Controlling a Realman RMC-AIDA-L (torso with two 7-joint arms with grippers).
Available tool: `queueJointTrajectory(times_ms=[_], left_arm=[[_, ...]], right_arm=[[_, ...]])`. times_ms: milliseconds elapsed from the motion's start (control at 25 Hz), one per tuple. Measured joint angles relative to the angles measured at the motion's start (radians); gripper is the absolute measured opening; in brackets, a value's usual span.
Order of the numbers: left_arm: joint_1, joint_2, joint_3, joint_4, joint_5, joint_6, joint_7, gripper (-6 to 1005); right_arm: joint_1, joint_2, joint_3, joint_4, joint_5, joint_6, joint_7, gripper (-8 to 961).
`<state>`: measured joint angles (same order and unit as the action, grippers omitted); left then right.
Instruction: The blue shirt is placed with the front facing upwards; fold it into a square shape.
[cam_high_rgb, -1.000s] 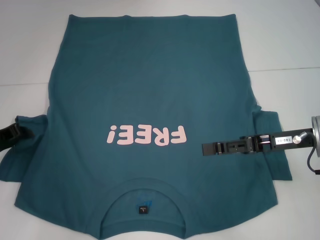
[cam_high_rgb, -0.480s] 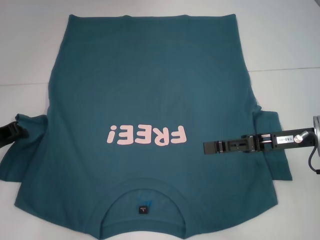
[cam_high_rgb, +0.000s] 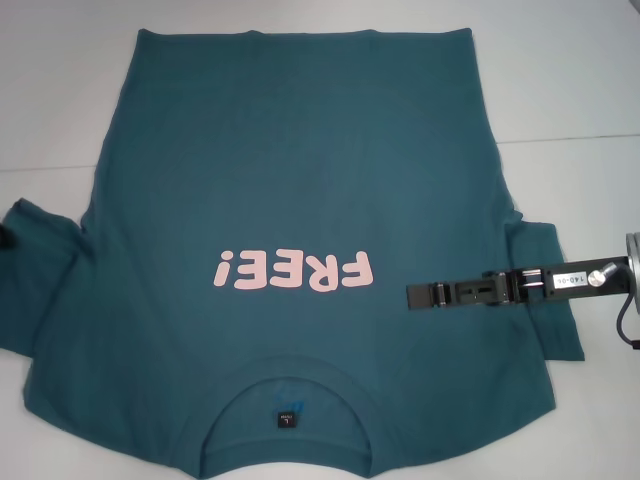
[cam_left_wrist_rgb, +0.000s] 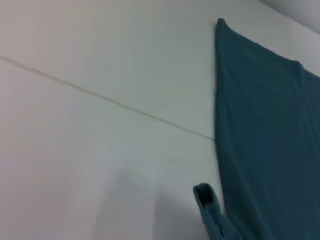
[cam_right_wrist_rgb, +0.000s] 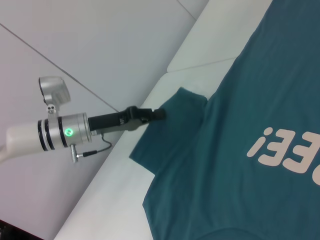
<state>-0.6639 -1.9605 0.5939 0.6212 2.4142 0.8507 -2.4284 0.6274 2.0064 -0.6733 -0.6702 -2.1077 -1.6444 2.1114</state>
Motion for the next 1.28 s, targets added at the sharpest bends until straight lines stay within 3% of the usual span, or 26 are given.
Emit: queueJointTrajectory(times_ms=[440, 680, 1000, 1280], left_arm=[[-0.025, 0.015, 0.004, 0.07, 0.046, 0.012, -0.004, -1], [-0.052, 0.018, 0.031, 0.11, 0.114, 0.115, -0.073, 0], [-0.064, -0.015, 0.158, 0.173, 0.143, 0.207, -0.232, -1], [-0.118, -0.052, 0.169, 0.17, 0.144, 0.219, -0.274, 0]], right_arm=[[0.0, -0.007, 0.0, 0.009, 0.0, 0.0, 0.01, 943], [0.0, -0.008, 0.0, 0.009, 0.0, 0.001, 0.01, 943], [-0.002, -0.008, 0.0, 0.01, 0.0, 0.016, 0.01, 943], [-0.004, -0.008, 0.0, 0.011, 0.0, 0.019, 0.01, 943]])
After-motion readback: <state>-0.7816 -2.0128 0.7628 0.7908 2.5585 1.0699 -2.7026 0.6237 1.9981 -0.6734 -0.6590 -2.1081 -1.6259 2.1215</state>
